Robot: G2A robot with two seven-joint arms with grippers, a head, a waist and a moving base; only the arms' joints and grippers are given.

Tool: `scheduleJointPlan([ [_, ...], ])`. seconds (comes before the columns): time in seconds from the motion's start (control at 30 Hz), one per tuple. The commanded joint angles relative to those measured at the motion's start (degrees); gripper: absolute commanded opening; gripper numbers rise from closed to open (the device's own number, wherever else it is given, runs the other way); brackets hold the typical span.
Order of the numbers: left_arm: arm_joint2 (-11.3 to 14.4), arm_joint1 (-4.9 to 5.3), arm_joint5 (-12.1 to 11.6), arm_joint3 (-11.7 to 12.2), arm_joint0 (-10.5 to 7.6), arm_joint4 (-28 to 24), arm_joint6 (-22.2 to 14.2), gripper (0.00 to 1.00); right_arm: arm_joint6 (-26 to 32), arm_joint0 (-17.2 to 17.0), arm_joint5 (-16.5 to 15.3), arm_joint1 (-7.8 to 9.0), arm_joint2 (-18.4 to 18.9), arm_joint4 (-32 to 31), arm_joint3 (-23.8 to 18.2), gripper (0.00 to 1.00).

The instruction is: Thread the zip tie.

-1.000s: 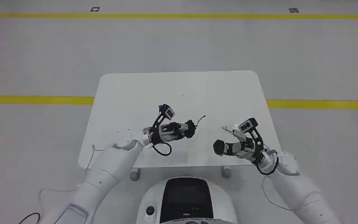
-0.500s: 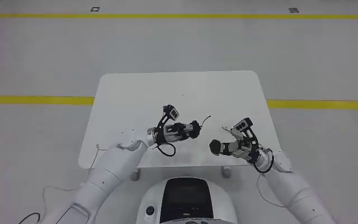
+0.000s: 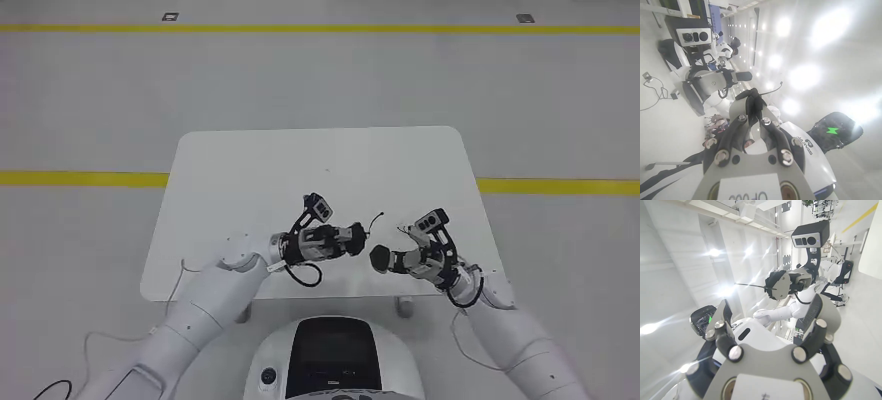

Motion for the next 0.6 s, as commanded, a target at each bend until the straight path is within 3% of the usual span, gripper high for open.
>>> scheduleJointPlan([
  [0.0, 0.3, -0.14, -0.1, 0.5, -0.16, -0.4, -0.3, 0.00, 0.4, 0.1, 0.0, -0.53, 0.3, -0.2, 0.3, 0.81],
  [0.1, 0.7, -0.34, -0.2, 1.0, -0.42, -0.6, -0.3, 0.00, 1.0, 0.0, 0.0, -1.34, 0.8, -0.8, 0.5, 0.73],
  [0.17, 0.9, -0.44, -0.3, 1.3, -0.57, -0.6, -0.3, 0.00, 1.4, -0.1, 0.0, -1.82, 0.9, -1.2, 0.5, 0.53],
  [0.2, 1.0, -0.49, -0.3, 1.4, -0.66, -0.6, -0.4, 0.00, 1.6, -0.1, 0.0, -2.11, 1.0, -1.8, 0.6, 0.49],
  [0.57, 1.2, -0.65, -0.5, 2.0, -0.91, -0.4, -0.4, 0.00, 2.3, -0.5, 0.0, -4.50, 2.4, -4.9, 0.4, 0.39],
])
